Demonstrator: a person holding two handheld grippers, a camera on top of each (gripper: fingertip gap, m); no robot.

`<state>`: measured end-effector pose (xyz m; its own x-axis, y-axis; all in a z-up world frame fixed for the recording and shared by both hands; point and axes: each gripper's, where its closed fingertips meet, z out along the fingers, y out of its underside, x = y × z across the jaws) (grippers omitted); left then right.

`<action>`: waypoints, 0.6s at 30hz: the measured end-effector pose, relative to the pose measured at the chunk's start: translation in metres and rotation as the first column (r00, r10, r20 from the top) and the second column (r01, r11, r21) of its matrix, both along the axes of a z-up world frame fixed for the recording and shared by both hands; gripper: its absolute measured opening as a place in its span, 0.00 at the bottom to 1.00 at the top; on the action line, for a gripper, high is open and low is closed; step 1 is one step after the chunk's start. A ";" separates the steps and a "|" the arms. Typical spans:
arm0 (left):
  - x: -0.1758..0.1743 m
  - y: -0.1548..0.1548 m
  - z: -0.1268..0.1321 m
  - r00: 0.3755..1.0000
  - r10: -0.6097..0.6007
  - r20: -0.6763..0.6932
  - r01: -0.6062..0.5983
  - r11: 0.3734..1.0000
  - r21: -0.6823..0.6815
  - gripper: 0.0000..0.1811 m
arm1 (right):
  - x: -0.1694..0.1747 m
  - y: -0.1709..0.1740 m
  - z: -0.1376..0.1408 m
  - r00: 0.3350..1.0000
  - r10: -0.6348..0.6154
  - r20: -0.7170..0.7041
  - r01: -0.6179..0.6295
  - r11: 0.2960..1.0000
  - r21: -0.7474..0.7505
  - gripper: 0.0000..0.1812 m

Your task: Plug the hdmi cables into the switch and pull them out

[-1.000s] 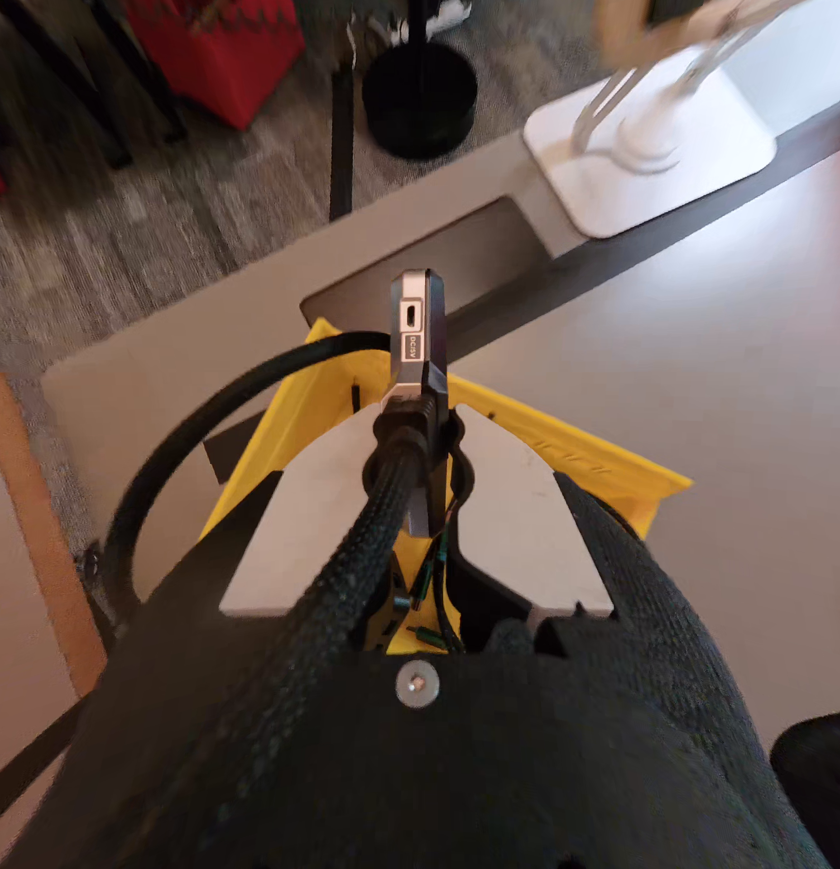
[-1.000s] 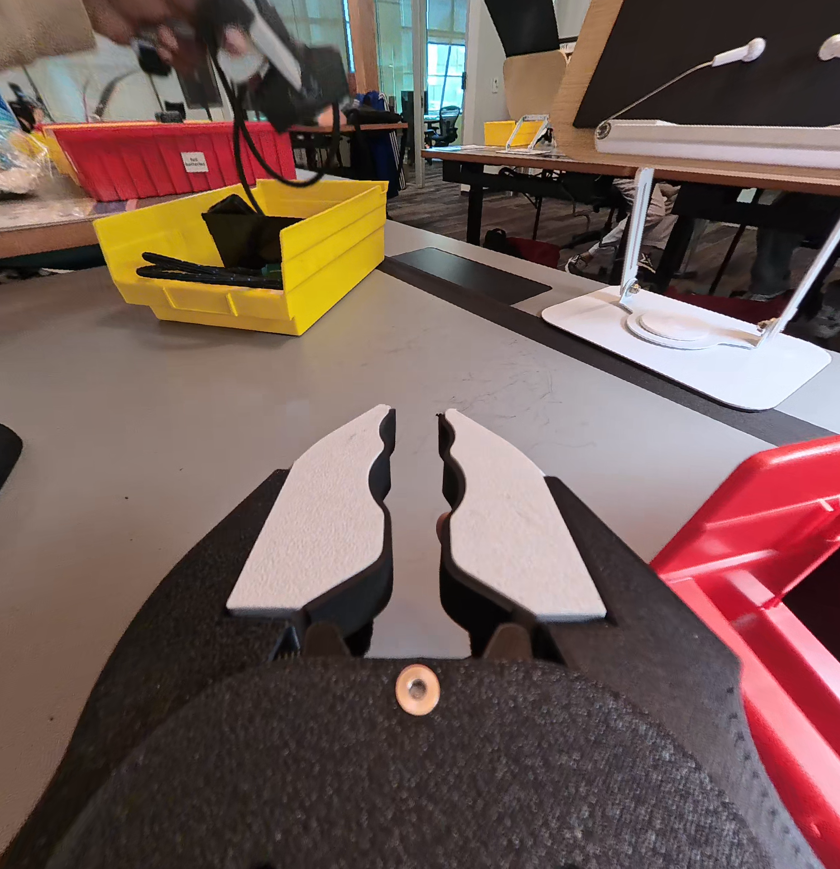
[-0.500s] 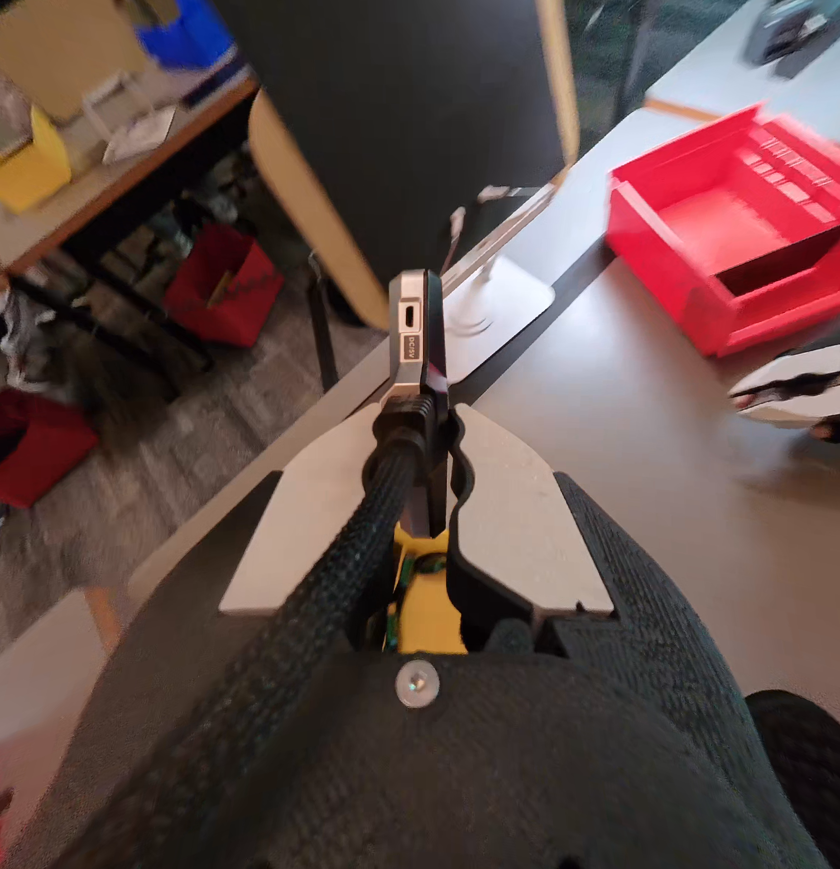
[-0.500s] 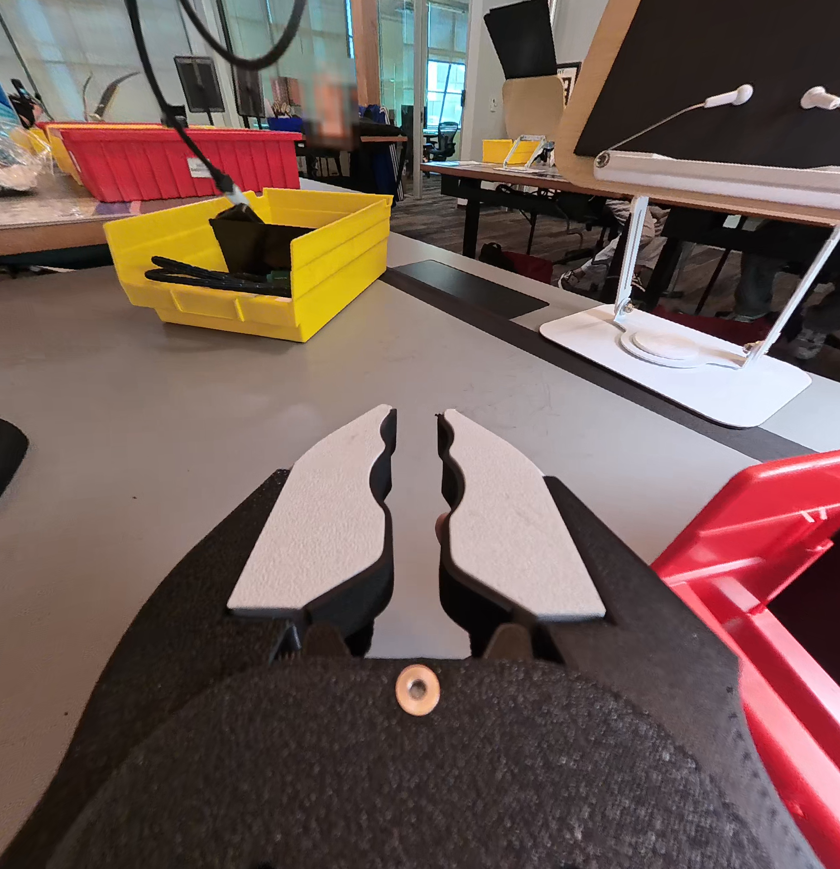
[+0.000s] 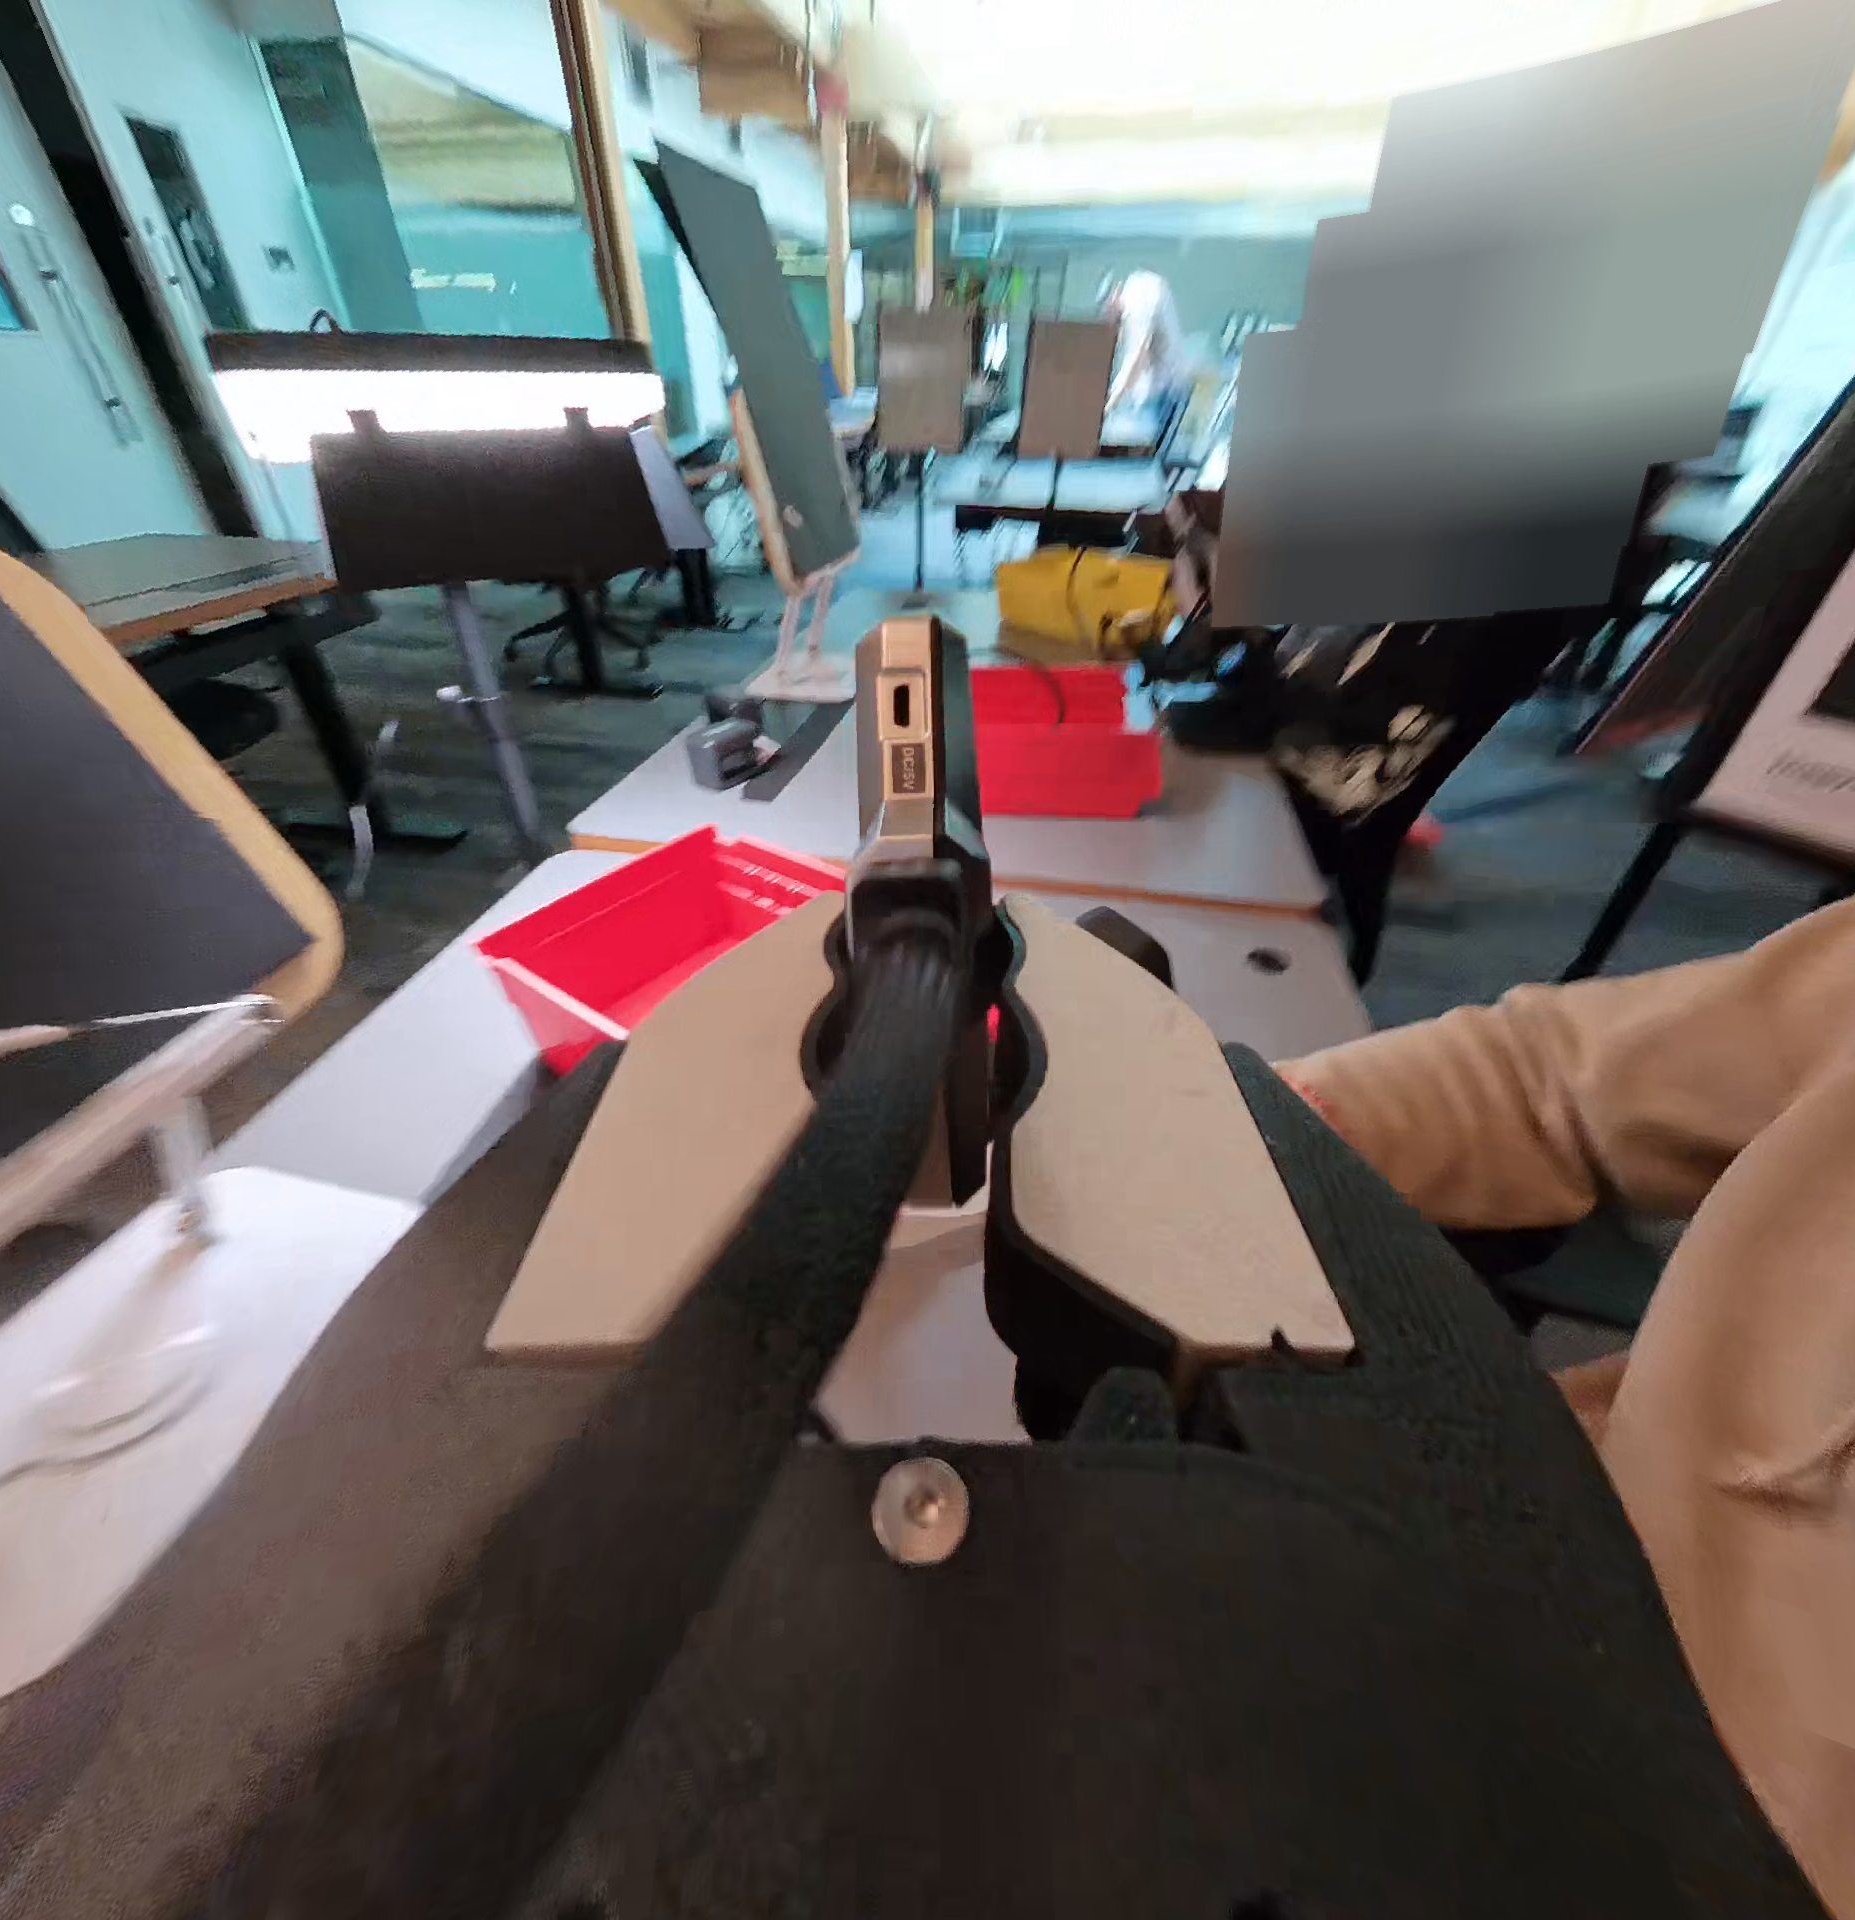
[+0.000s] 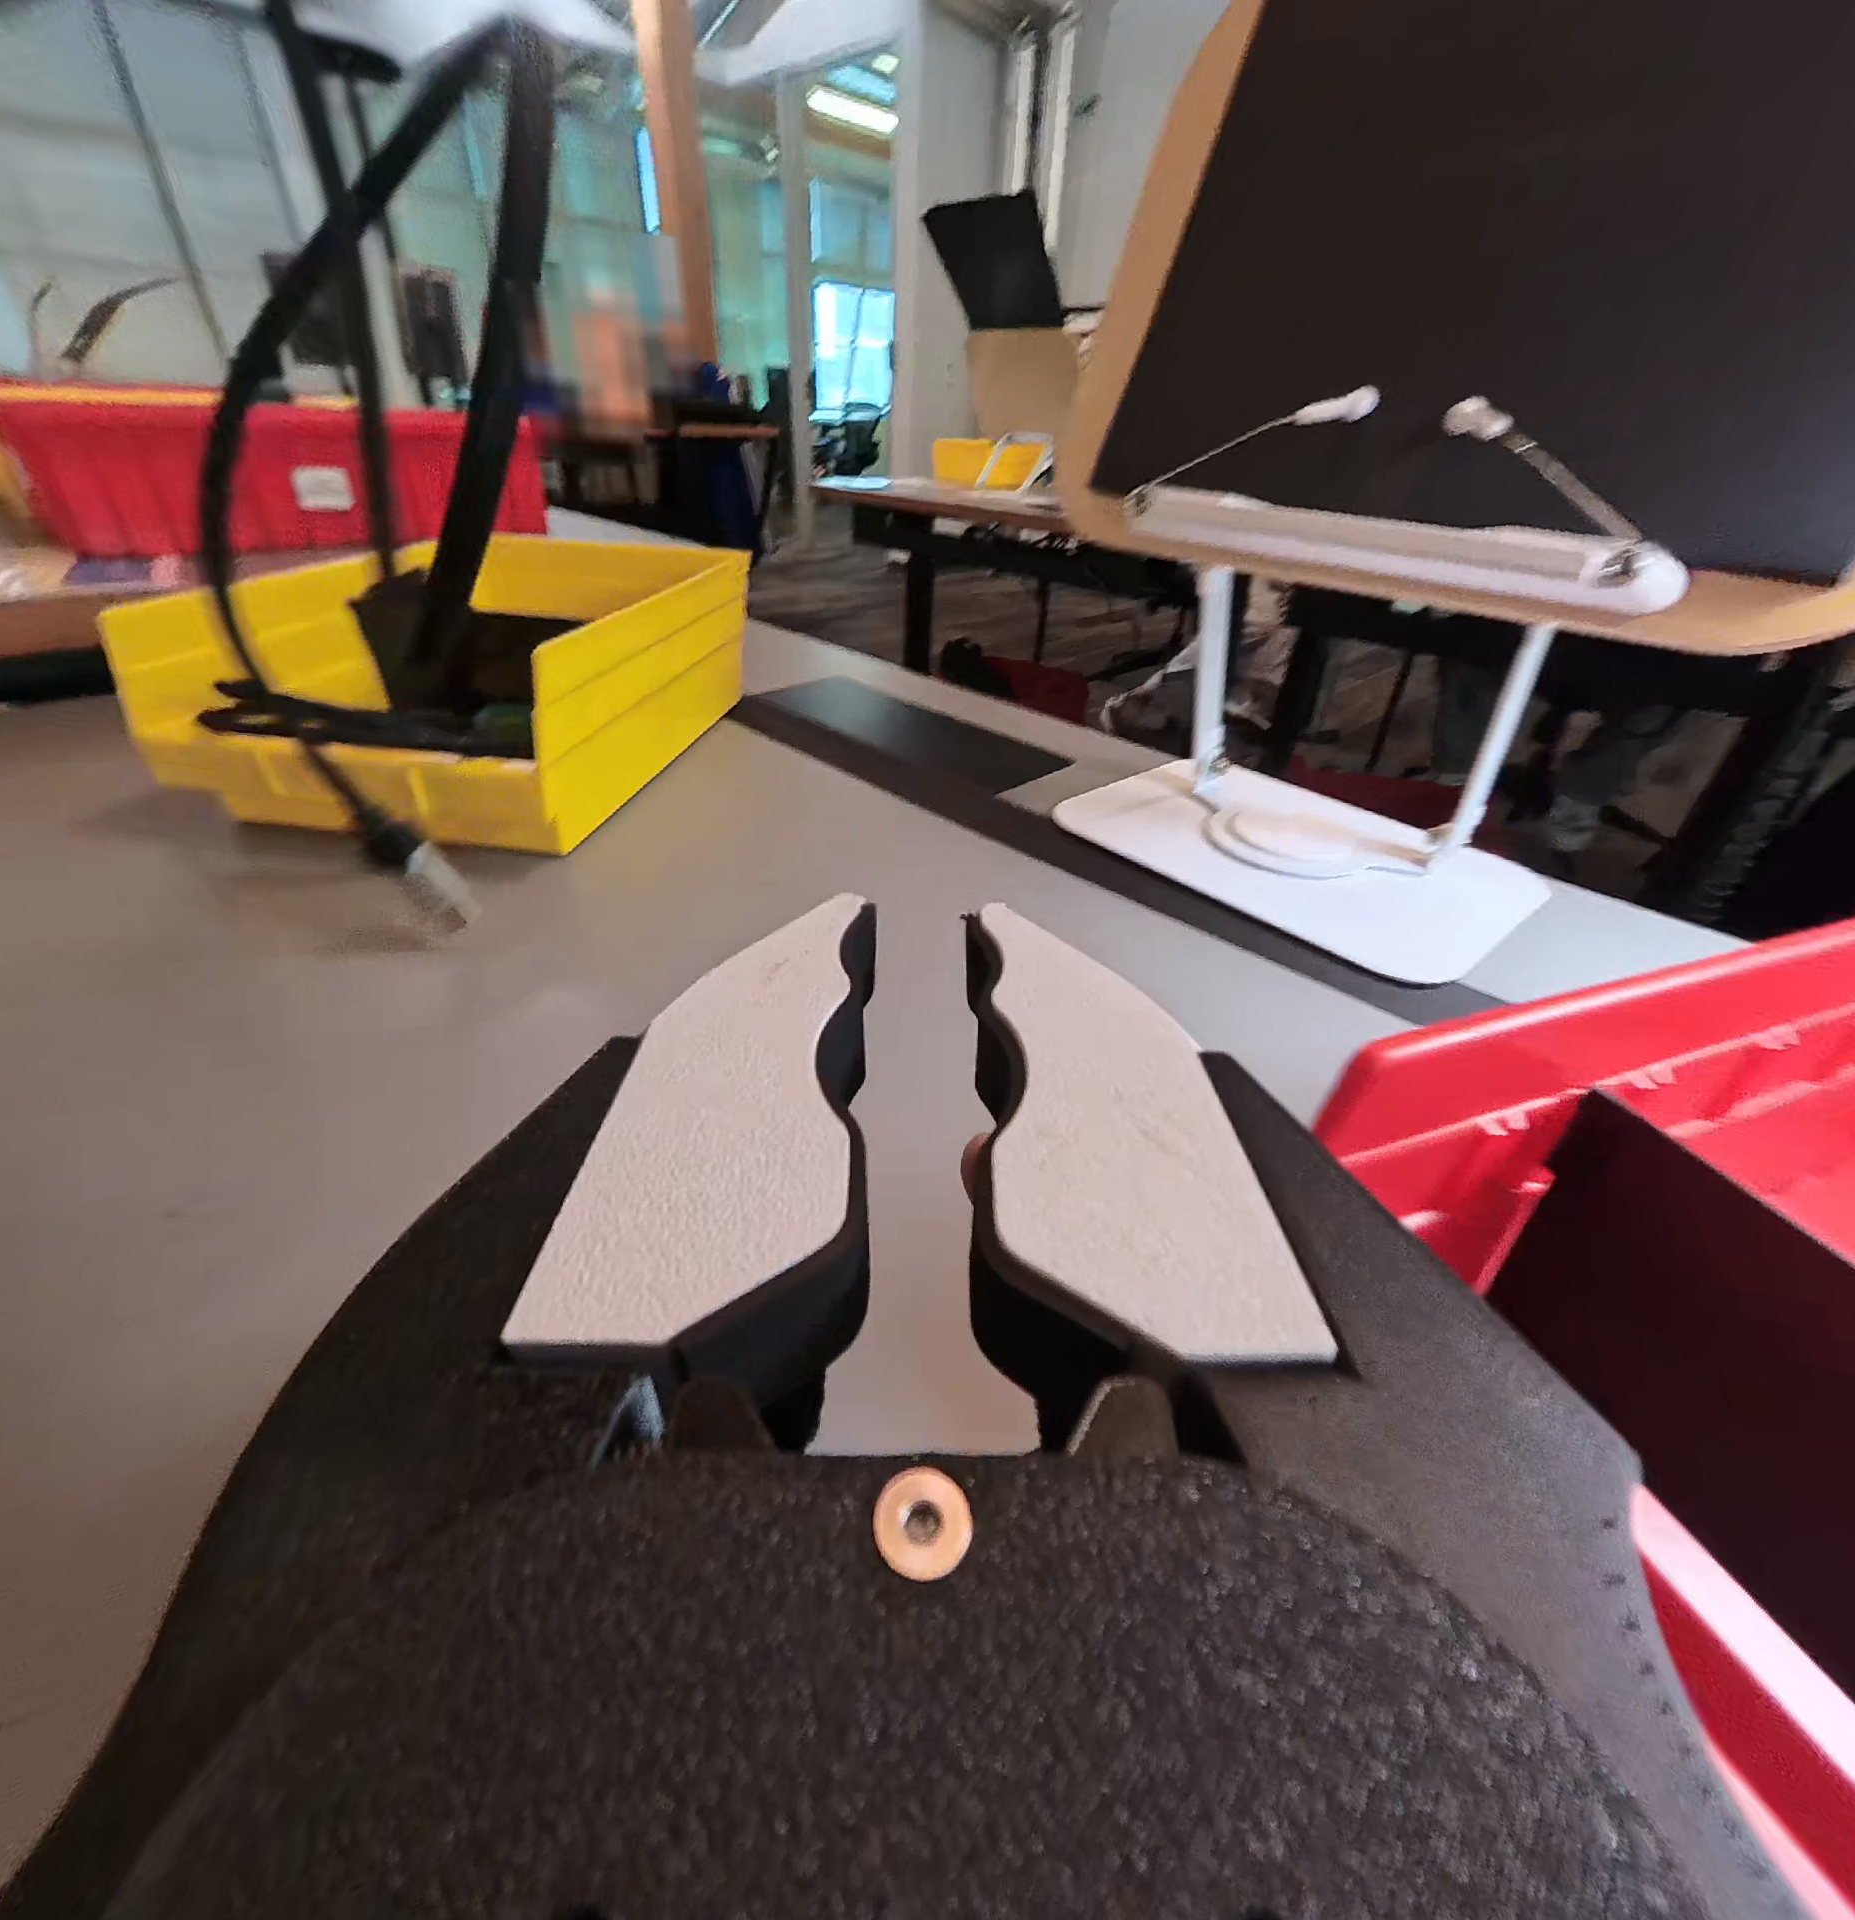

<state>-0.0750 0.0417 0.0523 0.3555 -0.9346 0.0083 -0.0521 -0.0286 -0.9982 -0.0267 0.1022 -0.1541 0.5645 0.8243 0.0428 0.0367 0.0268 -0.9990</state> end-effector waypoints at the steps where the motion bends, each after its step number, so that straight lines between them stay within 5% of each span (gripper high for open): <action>1: 0.002 0.000 -0.009 0.997 -0.028 0.066 0.030 0.999 -0.036 0.13 | 0.007 0.004 0.006 0.999 -0.027 -0.022 0.028 1.000 0.009 0.09; 4: 0.005 0.005 -0.045 0.987 -0.078 0.143 0.096 0.988 -0.122 0.13 | 0.025 0.015 0.022 0.992 -0.093 -0.083 0.095 0.995 0.029 0.09; 9: 0.012 0.020 -0.097 0.995 -0.101 0.008 0.099 0.951 -0.291 0.13 | 0.025 0.016 0.079 0.988 -0.061 -0.139 0.078 0.989 0.124 0.09; 14: 0.021 0.012 -0.124 0.979 -0.157 -0.130 0.109 0.943 -0.313 0.12 | -0.011 -0.009 0.143 0.989 0.130 0.072 -0.141 0.972 0.186 0.12; 18: 0.022 -0.001 -0.141 0.947 -0.198 -0.255 0.117 0.947 -0.300 0.13 | -0.018 -0.041 0.126 0.894 0.325 0.310 -0.353 0.935 0.038 0.22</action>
<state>-0.0532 0.0412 -0.0888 0.2294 -0.9531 0.1973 -0.3527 -0.2703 -0.8958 -0.0451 0.0610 -0.0280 0.2013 0.9479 0.2468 0.3000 0.1802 -0.9368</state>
